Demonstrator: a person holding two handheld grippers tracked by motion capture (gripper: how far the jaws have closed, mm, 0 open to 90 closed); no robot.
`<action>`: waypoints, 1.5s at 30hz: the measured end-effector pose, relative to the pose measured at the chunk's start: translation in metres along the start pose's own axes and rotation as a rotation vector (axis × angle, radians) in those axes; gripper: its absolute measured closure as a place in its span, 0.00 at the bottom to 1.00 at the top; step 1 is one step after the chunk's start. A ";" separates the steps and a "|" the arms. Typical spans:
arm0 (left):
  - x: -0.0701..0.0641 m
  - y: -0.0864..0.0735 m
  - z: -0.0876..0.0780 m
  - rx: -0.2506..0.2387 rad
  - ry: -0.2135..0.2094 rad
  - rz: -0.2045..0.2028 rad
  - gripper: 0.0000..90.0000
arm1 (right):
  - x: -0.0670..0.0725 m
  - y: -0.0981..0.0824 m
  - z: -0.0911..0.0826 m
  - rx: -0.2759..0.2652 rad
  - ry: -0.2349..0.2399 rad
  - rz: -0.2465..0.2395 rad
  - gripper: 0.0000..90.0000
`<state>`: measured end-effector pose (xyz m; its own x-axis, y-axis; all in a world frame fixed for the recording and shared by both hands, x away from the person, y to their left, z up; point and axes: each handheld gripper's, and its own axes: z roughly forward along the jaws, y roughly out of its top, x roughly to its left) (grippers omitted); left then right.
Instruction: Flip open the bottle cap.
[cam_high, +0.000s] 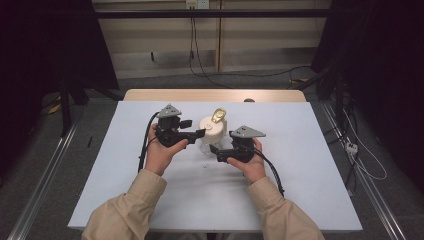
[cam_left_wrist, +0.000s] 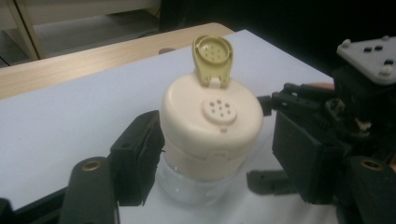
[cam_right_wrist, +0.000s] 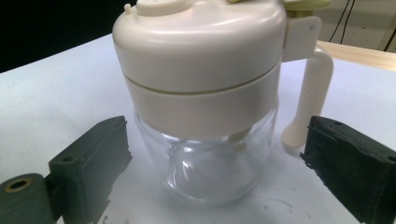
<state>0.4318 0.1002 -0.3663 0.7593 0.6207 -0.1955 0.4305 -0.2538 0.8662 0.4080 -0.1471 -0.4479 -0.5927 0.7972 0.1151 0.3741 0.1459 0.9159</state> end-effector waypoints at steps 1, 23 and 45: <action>0.000 -0.002 -0.002 0.011 0.001 0.005 0.33 | 0.000 0.000 -0.003 -0.007 0.002 0.005 0.07; 0.024 -0.067 -0.043 0.026 0.037 -0.016 0.15 | -0.002 -0.010 -0.050 -0.017 -0.011 -0.010 0.09; 0.034 -0.102 -0.080 -0.015 0.050 -0.038 0.08 | -0.007 -0.027 -0.093 -0.017 -0.016 -0.039 0.07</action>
<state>0.3747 0.2063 -0.4244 0.7170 0.6660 -0.2055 0.4510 -0.2185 0.8654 0.3361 -0.2108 -0.4376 -0.5950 0.8004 0.0726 0.3383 0.1675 0.9260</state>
